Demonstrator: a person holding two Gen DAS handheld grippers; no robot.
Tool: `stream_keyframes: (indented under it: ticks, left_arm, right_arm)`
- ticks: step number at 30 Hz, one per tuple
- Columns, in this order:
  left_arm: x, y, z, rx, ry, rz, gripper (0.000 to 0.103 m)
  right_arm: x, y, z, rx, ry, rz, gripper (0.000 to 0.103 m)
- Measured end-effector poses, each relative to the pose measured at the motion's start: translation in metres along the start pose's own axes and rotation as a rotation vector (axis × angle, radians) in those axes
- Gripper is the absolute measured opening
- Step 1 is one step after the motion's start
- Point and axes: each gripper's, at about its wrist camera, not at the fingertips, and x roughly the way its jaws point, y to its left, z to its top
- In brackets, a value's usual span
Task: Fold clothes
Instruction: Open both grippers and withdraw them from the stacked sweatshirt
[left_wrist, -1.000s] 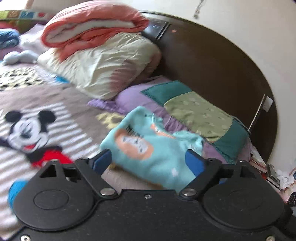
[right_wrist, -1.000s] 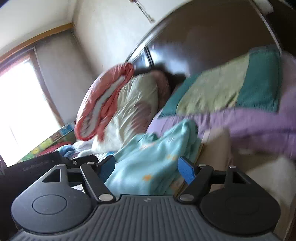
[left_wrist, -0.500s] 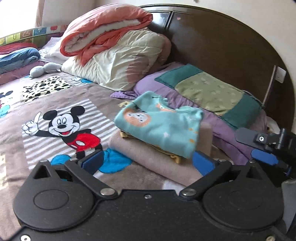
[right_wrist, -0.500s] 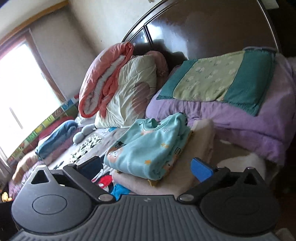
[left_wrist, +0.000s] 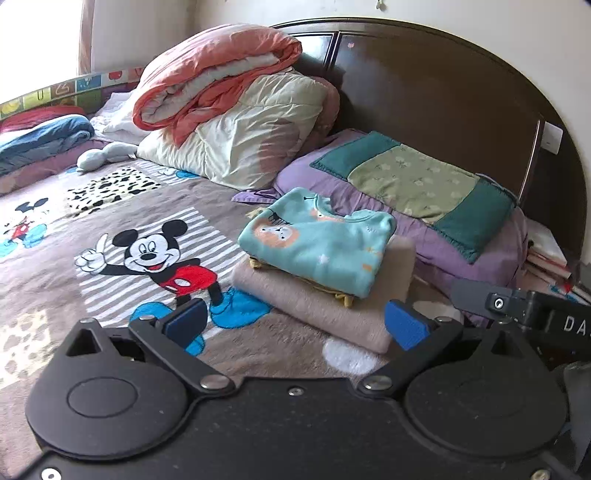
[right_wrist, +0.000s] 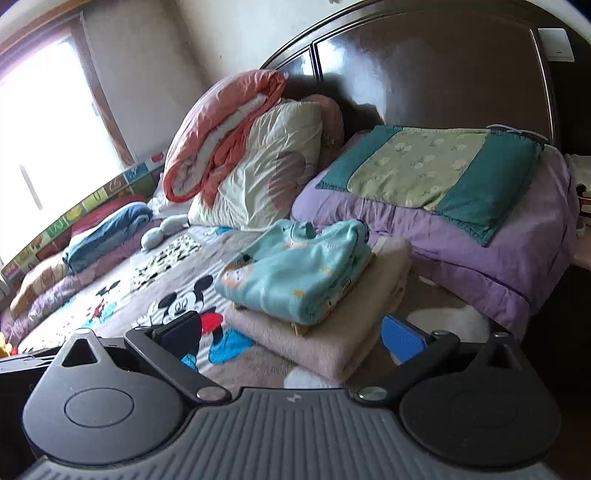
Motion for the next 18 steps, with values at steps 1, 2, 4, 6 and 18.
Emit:
stream_keyframes:
  ticks: [1,2,4,6,18]
  left_arm:
    - [-0.003,0.0,-0.001,0.003,-0.004,0.004,0.103]
    - [-0.006,-0.001,-0.002,0.006,-0.008,0.009,0.103]
    - [-0.01,-0.002,-0.004,0.014,-0.009,0.021,0.103]
    - [-0.014,-0.003,-0.006,0.023,-0.01,0.029,0.103]
    - [-0.034,-0.014,-0.018,0.042,-0.022,0.007,0.103]
  right_arm:
    - [-0.002,0.001,0.0,-0.005,0.002,-0.002,0.103]
    - [-0.004,0.002,-0.001,-0.005,0.005,-0.001,0.103]
    - [-0.008,0.004,-0.002,-0.009,0.007,-0.002,0.103]
    - [-0.012,0.007,-0.002,-0.023,0.009,-0.005,0.103]
    - [-0.023,0.015,-0.009,-0.027,0.043,0.013,0.103]
